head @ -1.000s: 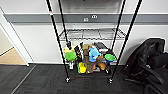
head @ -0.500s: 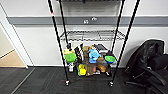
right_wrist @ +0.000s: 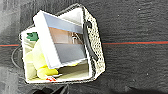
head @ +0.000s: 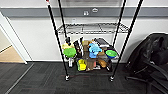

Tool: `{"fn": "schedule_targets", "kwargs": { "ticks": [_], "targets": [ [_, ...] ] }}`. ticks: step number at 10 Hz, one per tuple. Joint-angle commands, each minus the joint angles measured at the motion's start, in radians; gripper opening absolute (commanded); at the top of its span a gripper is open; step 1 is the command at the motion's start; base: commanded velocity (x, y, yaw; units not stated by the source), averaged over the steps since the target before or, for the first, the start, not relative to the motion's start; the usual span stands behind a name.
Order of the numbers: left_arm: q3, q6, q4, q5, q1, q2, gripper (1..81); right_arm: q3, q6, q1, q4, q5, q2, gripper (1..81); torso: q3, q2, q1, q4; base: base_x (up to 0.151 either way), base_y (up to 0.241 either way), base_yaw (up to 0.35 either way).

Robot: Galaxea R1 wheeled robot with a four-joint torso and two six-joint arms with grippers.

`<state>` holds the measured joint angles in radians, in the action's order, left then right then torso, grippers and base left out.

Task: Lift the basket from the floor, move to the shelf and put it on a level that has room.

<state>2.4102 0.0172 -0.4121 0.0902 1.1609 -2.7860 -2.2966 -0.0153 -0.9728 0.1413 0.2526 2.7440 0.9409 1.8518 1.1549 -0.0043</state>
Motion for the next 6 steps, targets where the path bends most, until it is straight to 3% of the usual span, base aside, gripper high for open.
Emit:
{"fn": "schedule_targets", "kwargs": {
  "ticks": [1,6],
  "targets": [
    [-0.006,-0.003,0.001,-0.067,-0.086,0.015,81.1,-0.003,0.002,0.12,0.032,0.053,-0.011,81.1,-0.004,0.096,0.062,0.0,0.0,0.0,0.0],
    [-0.003,-0.003,0.004,-0.083,-0.115,0.005,81.1,-0.027,0.002,0.146,0.047,0.088,0.025,81.1,0.023,0.248,0.158,0.0,0.0,0.0,0.0]
  ]
}}
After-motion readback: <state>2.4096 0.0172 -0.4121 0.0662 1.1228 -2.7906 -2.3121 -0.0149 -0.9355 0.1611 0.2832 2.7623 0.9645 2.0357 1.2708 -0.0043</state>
